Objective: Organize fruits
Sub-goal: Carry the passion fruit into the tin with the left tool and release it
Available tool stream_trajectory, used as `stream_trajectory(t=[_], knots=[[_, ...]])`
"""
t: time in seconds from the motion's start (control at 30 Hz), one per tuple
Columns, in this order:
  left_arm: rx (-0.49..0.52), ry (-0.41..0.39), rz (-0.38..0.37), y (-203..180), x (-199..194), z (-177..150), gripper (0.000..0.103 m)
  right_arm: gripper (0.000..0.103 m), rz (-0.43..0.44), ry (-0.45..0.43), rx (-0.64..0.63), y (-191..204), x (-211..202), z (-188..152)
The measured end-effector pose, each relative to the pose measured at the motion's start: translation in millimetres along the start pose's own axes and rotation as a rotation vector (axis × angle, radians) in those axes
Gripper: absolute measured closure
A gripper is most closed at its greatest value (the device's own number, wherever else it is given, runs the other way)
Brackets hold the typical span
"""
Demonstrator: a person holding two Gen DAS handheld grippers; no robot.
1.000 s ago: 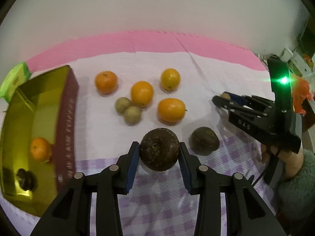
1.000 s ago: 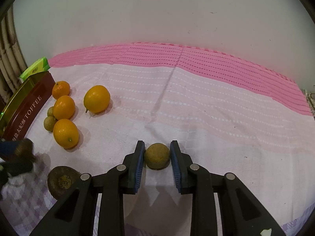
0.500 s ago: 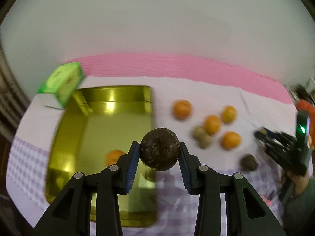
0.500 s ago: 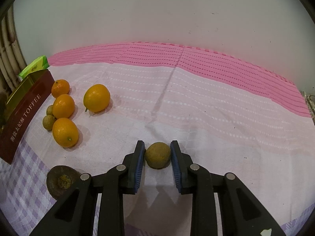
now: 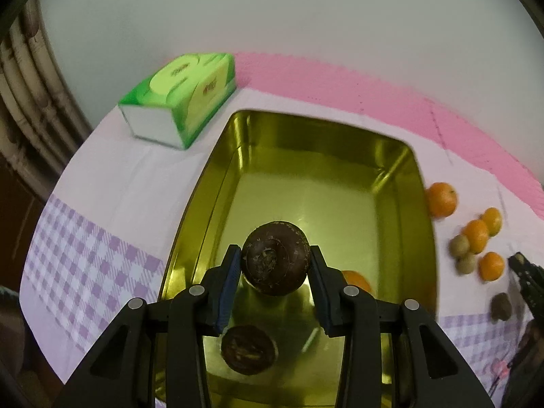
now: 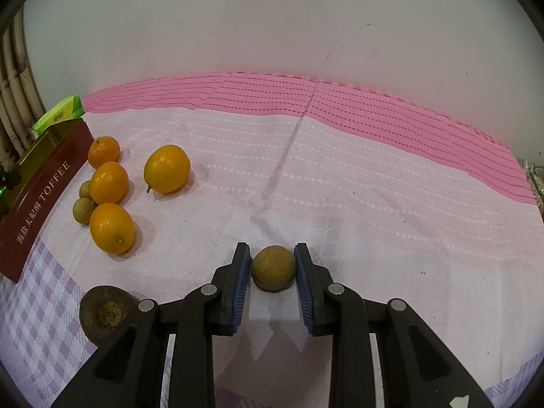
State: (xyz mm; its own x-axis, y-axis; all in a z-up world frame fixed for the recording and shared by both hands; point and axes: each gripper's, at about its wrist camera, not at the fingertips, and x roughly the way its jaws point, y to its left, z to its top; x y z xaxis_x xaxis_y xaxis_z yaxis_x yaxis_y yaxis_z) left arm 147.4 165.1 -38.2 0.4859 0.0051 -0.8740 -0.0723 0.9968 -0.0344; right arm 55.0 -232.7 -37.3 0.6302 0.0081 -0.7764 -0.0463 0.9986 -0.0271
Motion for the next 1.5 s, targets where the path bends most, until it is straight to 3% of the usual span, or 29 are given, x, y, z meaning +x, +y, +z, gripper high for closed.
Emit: stream_trajectory(t=[0.47, 0.9, 1.0, 1.07, 1.5], knots=[[0.010, 0.060, 0.013, -2, 21, -13, 0.063, 0.077, -0.007, 0.000, -0.008, 0, 2, 0], [0.001, 0.057, -0.001, -2, 16, -14, 0.061, 0.078, -0.009, 0.000, -0.010, 0, 2, -1], [0.009, 0.037, 0.000, -3, 9, -15, 0.057, 0.077, -0.010, 0.000, -0.011, 0, 2, -1], [0.015, 0.022, 0.002, -4, 3, -16, 0.049, 0.077, -0.009, 0.000, -0.010, 1, 2, -1], [0.057, -0.049, 0.051, -11, -34, -35, 0.037, 0.078, -0.009, 0.000, -0.013, 2, 2, -1]])
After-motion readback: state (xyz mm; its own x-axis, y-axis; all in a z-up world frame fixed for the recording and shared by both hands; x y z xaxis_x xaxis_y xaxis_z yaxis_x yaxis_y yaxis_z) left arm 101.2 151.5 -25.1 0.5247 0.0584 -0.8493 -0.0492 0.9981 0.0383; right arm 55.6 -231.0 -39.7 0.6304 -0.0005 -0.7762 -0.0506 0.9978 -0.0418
